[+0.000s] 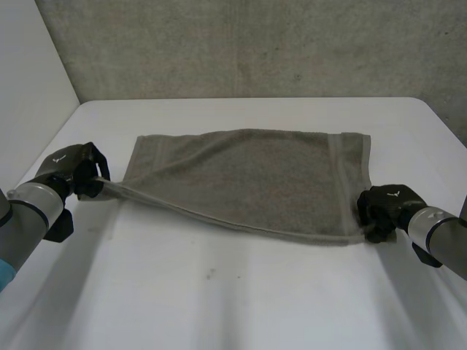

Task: Fold the towel.

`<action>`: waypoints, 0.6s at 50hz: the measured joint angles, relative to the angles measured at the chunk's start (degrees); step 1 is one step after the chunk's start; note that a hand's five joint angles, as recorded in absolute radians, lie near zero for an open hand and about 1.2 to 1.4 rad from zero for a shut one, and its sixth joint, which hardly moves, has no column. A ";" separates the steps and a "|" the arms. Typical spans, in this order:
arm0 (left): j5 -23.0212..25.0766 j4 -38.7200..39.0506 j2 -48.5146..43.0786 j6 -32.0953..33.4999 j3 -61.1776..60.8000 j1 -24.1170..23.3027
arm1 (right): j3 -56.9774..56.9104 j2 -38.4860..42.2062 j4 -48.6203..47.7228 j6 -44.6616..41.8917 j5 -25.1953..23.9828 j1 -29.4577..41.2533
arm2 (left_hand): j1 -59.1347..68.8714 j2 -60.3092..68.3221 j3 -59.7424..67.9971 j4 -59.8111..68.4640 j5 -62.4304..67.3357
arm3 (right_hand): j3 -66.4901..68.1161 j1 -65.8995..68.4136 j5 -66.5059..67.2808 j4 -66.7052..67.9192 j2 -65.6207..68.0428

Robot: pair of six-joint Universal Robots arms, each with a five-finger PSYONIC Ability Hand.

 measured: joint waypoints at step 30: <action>0.00 -0.05 -0.51 0.04 -0.07 -0.24 | 4.38 -3.25 -1.08 -1.88 0.01 -0.15 | 0.00 0.00 0.00 0.00 0.00 | -5.44 -6.65 -4.89 -5.37 -5.39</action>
